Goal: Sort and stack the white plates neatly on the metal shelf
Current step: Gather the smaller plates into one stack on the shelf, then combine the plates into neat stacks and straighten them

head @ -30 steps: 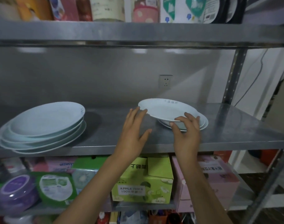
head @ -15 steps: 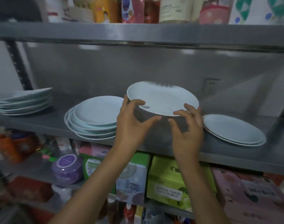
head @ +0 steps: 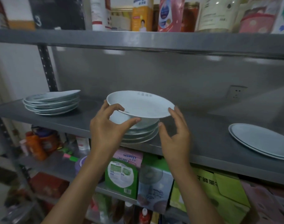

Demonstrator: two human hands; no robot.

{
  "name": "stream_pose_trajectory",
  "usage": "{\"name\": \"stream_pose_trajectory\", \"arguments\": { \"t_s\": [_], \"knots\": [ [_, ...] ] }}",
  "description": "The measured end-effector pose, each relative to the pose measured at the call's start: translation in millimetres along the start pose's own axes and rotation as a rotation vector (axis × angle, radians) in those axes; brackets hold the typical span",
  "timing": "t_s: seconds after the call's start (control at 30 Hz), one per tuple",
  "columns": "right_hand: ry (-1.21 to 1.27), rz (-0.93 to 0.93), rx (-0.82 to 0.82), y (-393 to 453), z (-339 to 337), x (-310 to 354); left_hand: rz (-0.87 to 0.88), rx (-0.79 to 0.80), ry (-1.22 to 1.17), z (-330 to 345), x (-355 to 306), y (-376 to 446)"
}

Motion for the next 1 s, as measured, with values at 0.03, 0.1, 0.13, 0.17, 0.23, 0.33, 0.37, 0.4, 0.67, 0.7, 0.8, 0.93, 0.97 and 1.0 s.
{"name": "stream_pose_trajectory", "arguments": {
  "t_s": [0.03,0.1,0.13,0.17,0.23,0.33,0.37,0.4,0.67,0.7,0.8,0.93,0.97,1.0],
  "knots": [
    [0.023,0.057,-0.009,0,2,-4,-0.01,0.005,0.006,-4,4,1],
    [0.037,0.157,-0.035,1,5,-12,-0.023,0.015,0.012,-10,11,-1],
    [0.029,0.186,-0.054,1,5,-16,-0.034,0.013,0.009,-13,14,-2],
    [0.019,0.205,-0.068,0,6,-19,-0.045,0.008,0.002,-16,18,-3],
    [-0.007,0.235,-0.075,-3,7,-24,-0.057,-0.004,-0.007,-20,26,-5],
    [-0.058,0.27,-0.065,-9,9,-34,-0.081,0.003,0.009,-23,36,-6],
    [-0.069,0.28,-0.065,-10,10,-37,-0.095,0.007,0.015,-24,39,-7],
    [-0.079,0.289,-0.067,-11,11,-39,-0.11,0.009,0.018,-24,43,-8],
    [-0.11,0.336,-0.084,-18,16,-49,-0.155,0.012,-0.01,-30,55,-15],
    [-0.106,0.341,-0.083,-19,17,-48,-0.161,0.026,0.002,-31,56,-15],
    [-0.1,0.357,-0.085,-21,18,-49,-0.197,0.107,0.03,-29,58,-17],
    [-0.099,0.364,-0.09,-21,20,-50,-0.165,0.166,0.111,-27,54,-16],
    [-0.097,0.362,-0.091,-22,19,-49,-0.137,0.165,0.135,-27,51,-16],
    [-0.095,0.361,-0.094,-22,19,-49,-0.088,0.162,0.155,-26,46,-15]
  ]
}}
Point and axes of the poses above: each hand's wrist, its own y-axis towards the middle knuckle, its own z-axis out of the palm, x = y × z, the point moved 4 cm from there along y, towards the middle knuckle, and after that the axes turned 12 degrees about -y, right-handed, at the moved point
